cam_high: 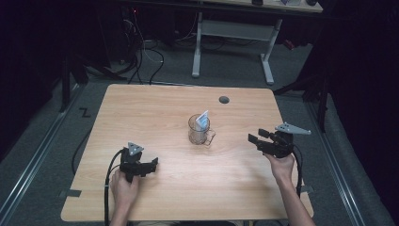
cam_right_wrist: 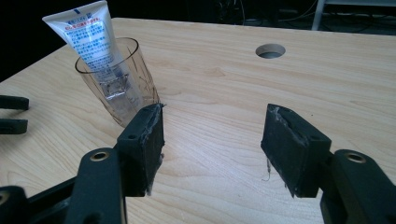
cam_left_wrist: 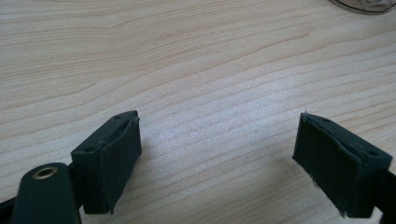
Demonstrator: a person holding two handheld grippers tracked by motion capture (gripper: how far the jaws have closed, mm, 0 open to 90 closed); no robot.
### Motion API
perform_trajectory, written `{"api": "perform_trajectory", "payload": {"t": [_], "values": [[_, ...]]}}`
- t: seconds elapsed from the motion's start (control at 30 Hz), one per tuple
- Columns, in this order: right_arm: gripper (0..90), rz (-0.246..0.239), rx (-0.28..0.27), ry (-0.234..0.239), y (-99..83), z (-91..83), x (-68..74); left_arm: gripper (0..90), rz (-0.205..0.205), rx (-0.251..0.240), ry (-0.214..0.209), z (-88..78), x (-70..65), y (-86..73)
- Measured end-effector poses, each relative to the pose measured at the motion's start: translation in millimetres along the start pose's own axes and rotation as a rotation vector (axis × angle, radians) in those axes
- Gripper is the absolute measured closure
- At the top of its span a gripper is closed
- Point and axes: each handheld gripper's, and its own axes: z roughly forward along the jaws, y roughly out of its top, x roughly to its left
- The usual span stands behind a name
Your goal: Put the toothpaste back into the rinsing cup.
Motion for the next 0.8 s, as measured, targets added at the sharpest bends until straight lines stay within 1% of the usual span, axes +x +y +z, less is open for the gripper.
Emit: {"api": "perform_trajectory", "payload": {"t": [0.53,0.57,0.8], "values": [[38.7,0.010,0.014,-0.005,-18.2,0.2,1.0,15.2,0.002,0.001,0.002,0.1,-0.3,0.0],[38.6,0.013,0.023,-0.005,-19.9,0.8,1.2,15.2,0.002,0.001,0.002,0.1,-0.4,0.1],[38.7,0.008,0.038,-0.006,-27.8,5.0,4.2,15.2,0.002,0.001,0.002,0.2,-0.5,0.1]]}}
